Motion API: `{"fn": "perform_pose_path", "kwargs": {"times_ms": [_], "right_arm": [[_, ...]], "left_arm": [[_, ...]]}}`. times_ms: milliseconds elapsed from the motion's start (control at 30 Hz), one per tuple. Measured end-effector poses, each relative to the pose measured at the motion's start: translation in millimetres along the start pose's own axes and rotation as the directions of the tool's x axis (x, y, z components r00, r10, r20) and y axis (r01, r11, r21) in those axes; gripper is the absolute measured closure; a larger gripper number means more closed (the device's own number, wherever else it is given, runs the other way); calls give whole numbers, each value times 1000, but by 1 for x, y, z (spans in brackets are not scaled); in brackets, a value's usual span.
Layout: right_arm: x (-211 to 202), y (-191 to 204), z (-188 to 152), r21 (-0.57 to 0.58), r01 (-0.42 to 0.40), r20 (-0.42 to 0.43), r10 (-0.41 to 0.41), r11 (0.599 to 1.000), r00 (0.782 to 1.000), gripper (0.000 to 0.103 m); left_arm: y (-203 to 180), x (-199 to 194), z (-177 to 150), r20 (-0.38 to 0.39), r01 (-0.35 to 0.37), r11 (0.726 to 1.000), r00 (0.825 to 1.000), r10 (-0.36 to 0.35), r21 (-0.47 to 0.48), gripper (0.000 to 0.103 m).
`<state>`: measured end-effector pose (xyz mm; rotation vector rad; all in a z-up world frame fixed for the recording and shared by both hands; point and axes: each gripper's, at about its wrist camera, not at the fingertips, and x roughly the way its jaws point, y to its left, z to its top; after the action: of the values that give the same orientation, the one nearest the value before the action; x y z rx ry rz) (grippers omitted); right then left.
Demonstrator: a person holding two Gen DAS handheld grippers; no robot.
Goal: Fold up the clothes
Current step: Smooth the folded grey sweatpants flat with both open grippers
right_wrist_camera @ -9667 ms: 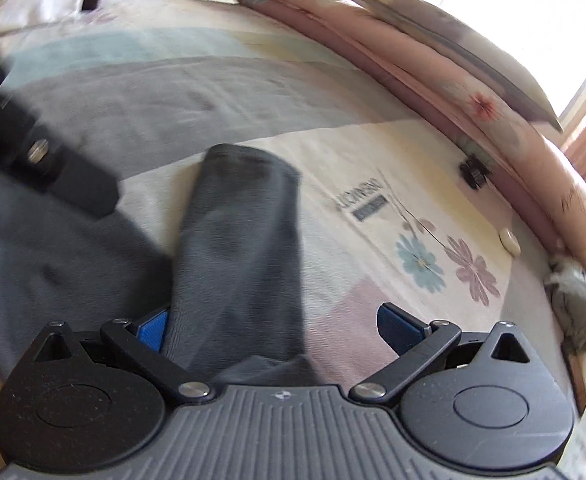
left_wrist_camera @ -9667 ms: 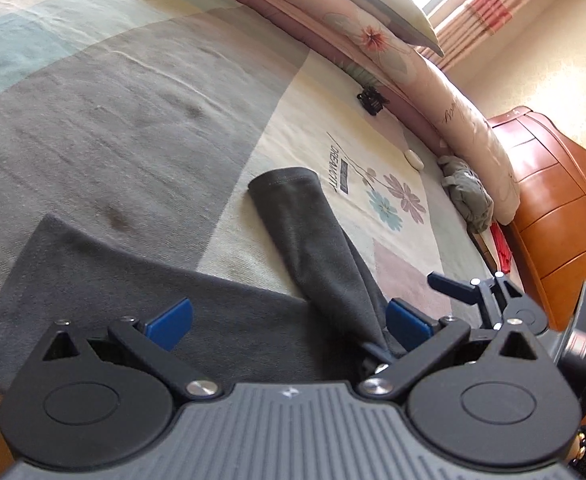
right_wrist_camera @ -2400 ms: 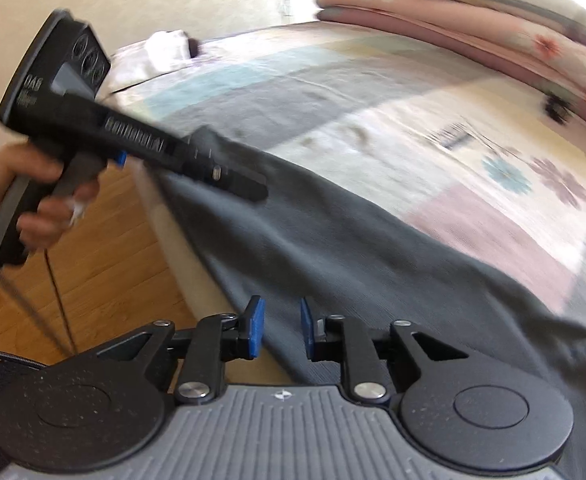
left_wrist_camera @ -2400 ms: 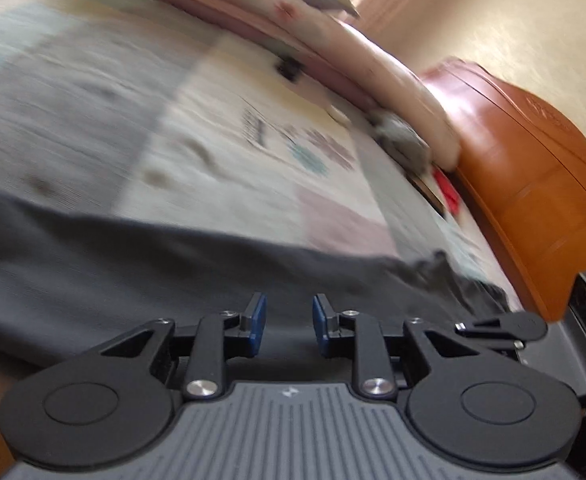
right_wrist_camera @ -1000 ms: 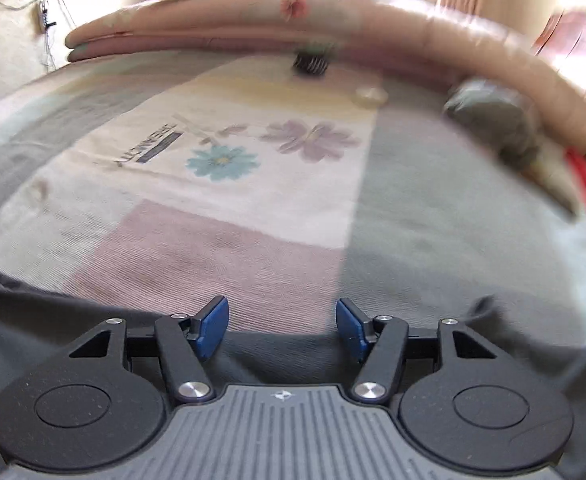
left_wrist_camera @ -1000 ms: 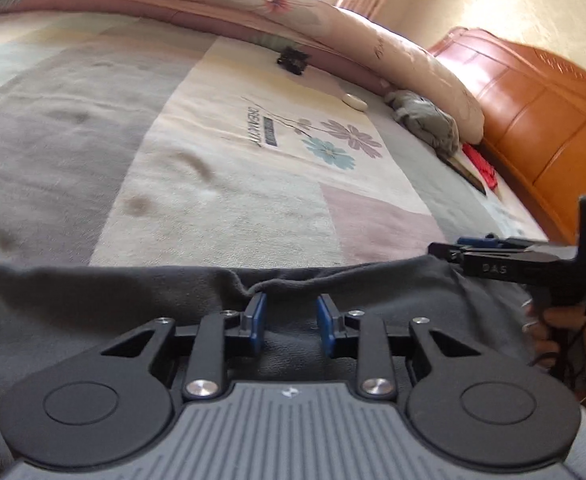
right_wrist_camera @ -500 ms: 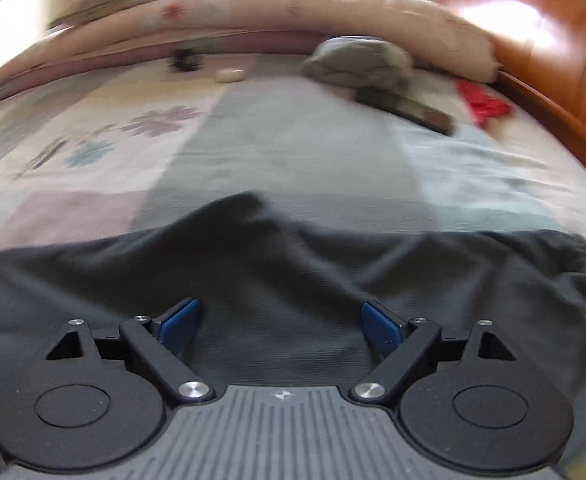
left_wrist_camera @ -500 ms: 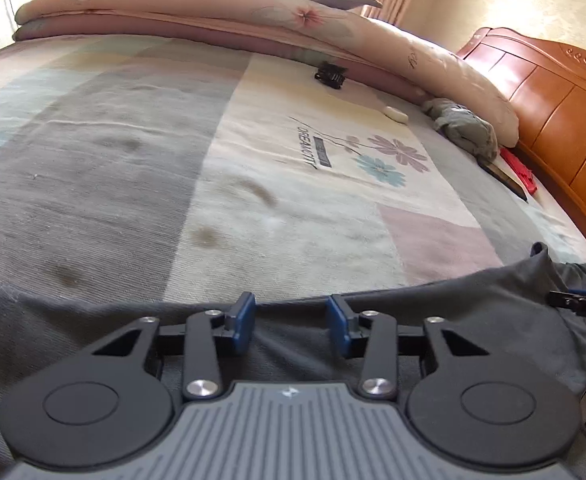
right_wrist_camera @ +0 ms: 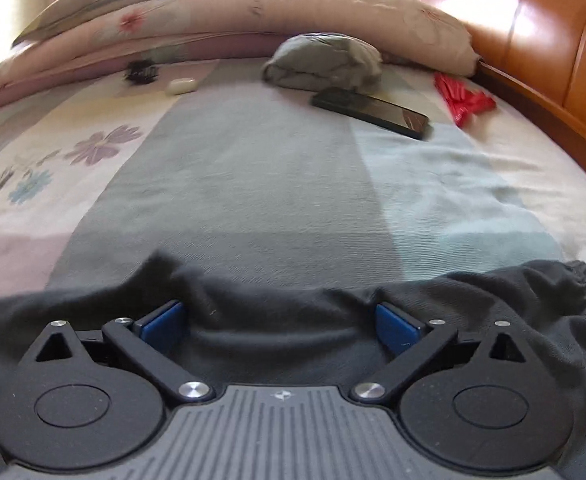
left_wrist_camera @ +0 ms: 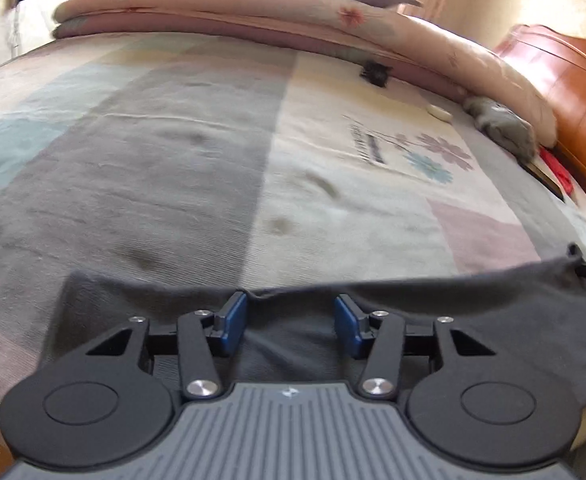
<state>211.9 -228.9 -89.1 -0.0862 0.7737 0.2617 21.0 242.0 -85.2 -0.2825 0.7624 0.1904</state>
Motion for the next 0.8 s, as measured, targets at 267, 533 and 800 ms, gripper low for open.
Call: {"fn": "perform_pose_path", "kwargs": {"times_ms": [267, 533, 800], "right_arm": [[-66, 30, -16, -73, -49, 18, 51, 996, 999, 1], [-79, 65, -52, -137, -94, -29, 90, 986, 995, 0], [-79, 58, -64, -69, -84, -55, 80, 994, 995, 0]], "left_arm": [[-30, -27, -7, 18, 76, 993, 997, -78, 89, 46], [0, -32, -33, 6, 7, 998, 1000, -7, 55, 46], [40, -59, -30, 34, -50, 997, 998, 52, -62, 48]]}}
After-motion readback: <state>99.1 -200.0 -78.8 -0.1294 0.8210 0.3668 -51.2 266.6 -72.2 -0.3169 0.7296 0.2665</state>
